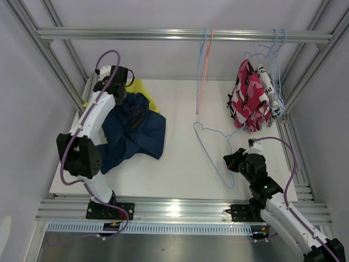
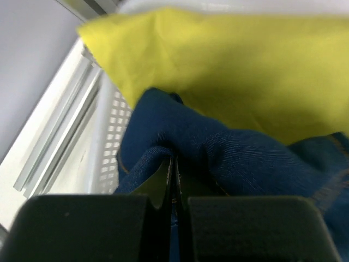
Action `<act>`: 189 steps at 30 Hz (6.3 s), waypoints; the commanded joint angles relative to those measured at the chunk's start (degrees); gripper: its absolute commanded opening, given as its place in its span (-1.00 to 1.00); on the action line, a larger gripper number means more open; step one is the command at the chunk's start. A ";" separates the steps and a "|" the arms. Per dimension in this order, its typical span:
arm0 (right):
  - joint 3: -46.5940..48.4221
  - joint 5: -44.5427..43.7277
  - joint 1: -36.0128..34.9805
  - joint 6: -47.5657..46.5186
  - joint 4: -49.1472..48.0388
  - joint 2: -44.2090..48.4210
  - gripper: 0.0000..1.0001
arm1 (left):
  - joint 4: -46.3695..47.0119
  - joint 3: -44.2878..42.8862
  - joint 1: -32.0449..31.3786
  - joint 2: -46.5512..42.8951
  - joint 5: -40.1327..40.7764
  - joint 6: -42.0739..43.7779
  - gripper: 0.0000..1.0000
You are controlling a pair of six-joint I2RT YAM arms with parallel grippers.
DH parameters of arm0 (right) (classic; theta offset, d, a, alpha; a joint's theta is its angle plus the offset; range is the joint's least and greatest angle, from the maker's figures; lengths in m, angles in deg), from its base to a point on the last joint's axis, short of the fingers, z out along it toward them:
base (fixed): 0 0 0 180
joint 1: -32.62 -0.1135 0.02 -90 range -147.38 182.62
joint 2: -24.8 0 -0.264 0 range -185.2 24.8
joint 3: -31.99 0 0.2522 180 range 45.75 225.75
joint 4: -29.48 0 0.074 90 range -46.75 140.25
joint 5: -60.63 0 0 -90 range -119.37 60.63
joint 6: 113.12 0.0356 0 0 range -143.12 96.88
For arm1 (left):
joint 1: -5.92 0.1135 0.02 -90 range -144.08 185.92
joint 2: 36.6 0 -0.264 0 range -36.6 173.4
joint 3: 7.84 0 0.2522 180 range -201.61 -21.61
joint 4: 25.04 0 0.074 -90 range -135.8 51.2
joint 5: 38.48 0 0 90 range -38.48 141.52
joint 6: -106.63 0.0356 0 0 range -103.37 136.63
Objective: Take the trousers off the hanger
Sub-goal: Place the trousers in the bin.
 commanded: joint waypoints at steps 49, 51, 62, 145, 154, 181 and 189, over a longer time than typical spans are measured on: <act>-0.44 5.49 2.50 0.66 -1.88 3.48 -1.00 | -4.80 32.25 -23.85 -40.98 -19.87 -10.30 0.99; -0.36 5.84 2.59 0.66 -1.97 3.30 -1.00 | -4.71 32.69 -27.98 -40.80 -18.38 -11.35 0.99; -0.18 6.11 2.85 0.66 -1.27 3.83 -1.00 | 3.63 39.45 -41.52 -30.35 -15.21 -20.31 0.99; 0.96 6.02 2.94 0.93 1.37 5.85 -1.00 | 13.83 37.17 -50.76 -3.10 12.91 -36.05 -0.02; 0.70 5.84 2.76 1.10 1.02 5.76 -1.00 | 14.98 38.23 -50.76 -2.92 13.88 -36.40 -0.54; 0.70 6.90 2.85 1.01 0.75 5.24 -1.00 | 0.56 21.10 -28.36 -31.84 7.82 -16.11 -0.99; 0.61 6.99 3.03 1.01 0.75 5.32 -1.00 | -0.93 9.15 -15.08 -21.39 3.17 -11.09 -0.99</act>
